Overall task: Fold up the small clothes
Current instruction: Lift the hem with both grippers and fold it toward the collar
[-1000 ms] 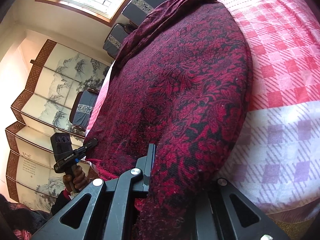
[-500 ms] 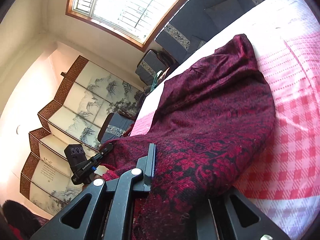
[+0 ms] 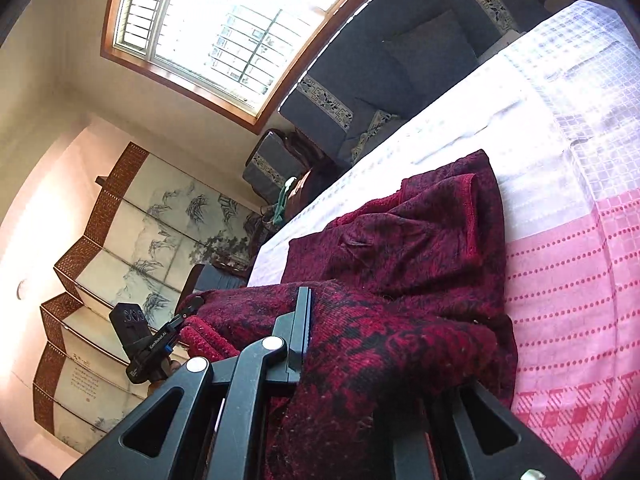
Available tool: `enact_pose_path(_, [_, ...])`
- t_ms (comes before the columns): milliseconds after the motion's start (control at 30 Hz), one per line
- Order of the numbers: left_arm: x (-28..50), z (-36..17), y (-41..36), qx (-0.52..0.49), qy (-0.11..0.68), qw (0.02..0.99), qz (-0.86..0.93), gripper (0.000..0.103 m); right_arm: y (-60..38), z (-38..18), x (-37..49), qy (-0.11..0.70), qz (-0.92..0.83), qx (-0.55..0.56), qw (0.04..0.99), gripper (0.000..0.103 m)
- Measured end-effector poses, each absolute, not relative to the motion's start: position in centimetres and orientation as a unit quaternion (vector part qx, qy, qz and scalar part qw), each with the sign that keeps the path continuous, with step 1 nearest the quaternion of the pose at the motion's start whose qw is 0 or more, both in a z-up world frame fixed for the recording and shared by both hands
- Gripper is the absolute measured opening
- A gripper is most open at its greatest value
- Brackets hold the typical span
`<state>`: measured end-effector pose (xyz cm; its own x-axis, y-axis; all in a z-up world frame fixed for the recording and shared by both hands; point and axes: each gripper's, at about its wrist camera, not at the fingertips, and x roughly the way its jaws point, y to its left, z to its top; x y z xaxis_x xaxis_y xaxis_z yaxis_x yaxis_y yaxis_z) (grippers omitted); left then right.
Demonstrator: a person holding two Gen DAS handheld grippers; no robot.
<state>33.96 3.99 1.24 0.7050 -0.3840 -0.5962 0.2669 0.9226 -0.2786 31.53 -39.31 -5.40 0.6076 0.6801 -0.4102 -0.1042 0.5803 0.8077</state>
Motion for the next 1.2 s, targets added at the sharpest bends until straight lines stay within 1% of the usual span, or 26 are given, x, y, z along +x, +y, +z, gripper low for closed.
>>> enact_pose_path(233, [40.2,-3.5,3.5,-0.091,0.388,0.904,-0.153,0.012,-39.8,-9.1,37.0,0.401,0.223,0.41,0.788,0.008])
enact_pose_path(300, [41.6,-4.7,3.5,-0.095,0.408,0.896,-0.144,0.015,-39.8,-10.2,38.1,0.41,0.218,0.418,0.781,0.008])
enact_pose_path(400, [43.5,-6.1,3.7,-0.121,0.433,0.882,-0.141,0.016,-40.1,-11.5,39.6,0.418,0.215,0.436,0.767,0.009])
enact_pose_path(467, [44.5,-6.6,4.0,-0.138,0.444,0.875,-0.136,0.019,-40.5,-12.2,40.6,0.422,0.215,0.458,0.753,0.012])
enact_pose_path(533, [45.3,-7.0,4.6,-0.171,0.451,0.864,-0.14,0.025,-41.2,-12.9,41.2,0.415,0.213,0.486,0.74,0.012])
enact_pose_path(567, [45.5,-7.1,4.8,-0.186,0.452,0.861,-0.142,0.031,-41.6,-13.2,41.4,0.41,0.215,0.503,0.73,0.014])
enact_pose_path(600, [45.6,-7.2,5.0,-0.198,0.451,0.858,-0.146,0.041,-41.9,-13.5,41.5,0.404,0.219,0.522,0.719,0.015])
enact_pose_path(633, [45.6,-7.1,5.1,-0.207,0.451,0.855,-0.152,0.046,-42.1,-13.8,41.5,0.397,0.224,0.537,0.71,0.018])
enact_pose_path(667, [45.4,-7.1,5.0,-0.216,0.451,0.851,-0.161,0.057,-42.2,-13.8,41.4,0.389,0.226,0.544,0.708,0.024])
enact_pose_path(700, [45.4,-7.1,4.9,-0.226,0.451,0.846,-0.174,0.064,-42.3,-13.7,41.1,0.383,0.224,0.543,0.713,0.027])
enact_pose_path(767, [45.2,-6.7,4.7,-0.225,0.45,0.843,-0.191,0.068,-42.6,-13.6,40.4,0.375,0.221,0.545,0.716,0.037])
enact_pose_path(867, [44.8,-5.8,4.9,-0.237,0.438,0.841,-0.211,0.069,-43.8,-13.8,39.2,0.351,0.224,0.571,0.707,0.045])
enact_pose_path(900, [44.7,-5.7,5.1,-0.255,0.436,0.834,-0.223,0.074,-44.3,-13.7,38.8,0.342,0.223,0.575,0.709,0.046])
enact_pose_path(967, [44.7,-5.4,5.6,-0.288,0.435,0.818,-0.244,0.079,-44.9,-13.2,37.9,0.33,0.218,0.579,0.713,0.052])
enact_pose_path(1067, [44.3,-3.8,5.8,-0.271,0.411,0.838,-0.237,0.08,-45.3,-13.1,36.7,0.326,0.219,0.571,0.721,0.054])
enact_pose_path(1133, [44.1,-3.0,5.9,-0.257,0.403,0.847,-0.234,0.085,-44.9,-13.0,35.9,0.338,0.213,0.549,0.734,0.055])
enact_pose_path(1200, [43.8,-2.5,6.1,-0.25,0.402,0.85,-0.231,0.086,-44.3,-12.7,35.4,0.35,0.211,0.521,0.749,0.055])
